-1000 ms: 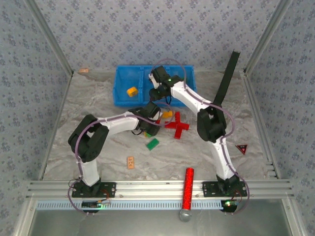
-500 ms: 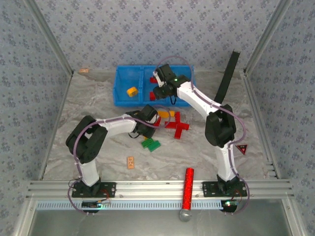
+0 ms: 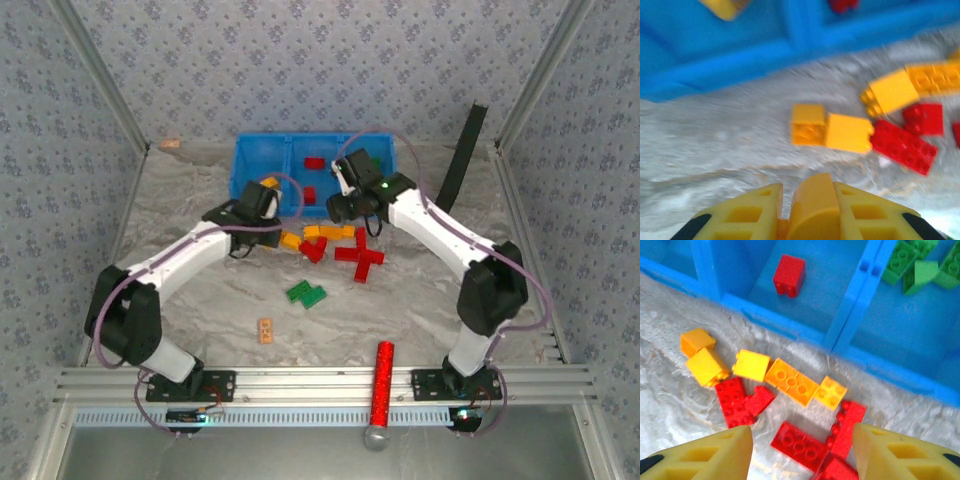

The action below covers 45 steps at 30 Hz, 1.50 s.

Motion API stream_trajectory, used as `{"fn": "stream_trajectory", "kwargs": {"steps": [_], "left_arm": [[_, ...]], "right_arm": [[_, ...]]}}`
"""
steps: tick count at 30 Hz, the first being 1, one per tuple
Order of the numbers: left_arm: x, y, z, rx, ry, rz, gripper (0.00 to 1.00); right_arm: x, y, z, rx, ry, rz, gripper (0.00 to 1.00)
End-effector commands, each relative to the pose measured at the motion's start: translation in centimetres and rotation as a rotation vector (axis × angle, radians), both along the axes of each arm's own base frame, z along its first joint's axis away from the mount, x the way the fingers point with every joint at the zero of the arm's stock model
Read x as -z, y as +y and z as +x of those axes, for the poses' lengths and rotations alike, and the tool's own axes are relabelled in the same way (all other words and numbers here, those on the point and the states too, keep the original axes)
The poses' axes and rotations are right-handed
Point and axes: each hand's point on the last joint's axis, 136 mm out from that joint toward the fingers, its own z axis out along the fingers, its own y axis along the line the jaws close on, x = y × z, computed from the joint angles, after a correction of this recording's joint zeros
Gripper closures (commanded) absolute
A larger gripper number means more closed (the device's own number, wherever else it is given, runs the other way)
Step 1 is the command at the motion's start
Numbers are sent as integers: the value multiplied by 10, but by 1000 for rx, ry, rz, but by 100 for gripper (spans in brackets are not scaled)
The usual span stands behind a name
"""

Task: Sort the legos into containers by color
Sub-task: Place the lego in the container.

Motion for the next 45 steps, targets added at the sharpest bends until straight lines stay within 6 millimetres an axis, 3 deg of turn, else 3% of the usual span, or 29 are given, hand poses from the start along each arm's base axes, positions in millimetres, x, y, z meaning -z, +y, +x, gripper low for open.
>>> {"fn": "stream_trajectory", "kwargs": {"steps": [1,4,9,15,22,28,37,40,45], "left_arm": [[-37,23,25,-97,-87,-45,78],[-52,33,50,-130,-119,-71,78],[-67,28,90,-132,-163,-86,78],[-55,22,141,-161,-166,-51,79],[-22,21,180,-173,-94,-53,79],[5,16,195,-163,-37,-54,80],[30,11,202,-175,12,-69,79],[40,12,202,-183,30,-65,78],[49,9,199,-182,55,-69,72]], "right_arm": [[7,15,-37,-28,42,79,39],[23,34,-65,-142,41,75,26],[59,59,-100,-280,98,17,0],[96,83,-122,-393,124,-89,0],[127,88,-136,-436,182,-164,0],[144,90,-149,-442,230,-194,0],[162,87,-151,-413,248,-232,0],[166,82,-147,-389,238,-263,5],[169,79,-147,-378,236,-281,23]]}}
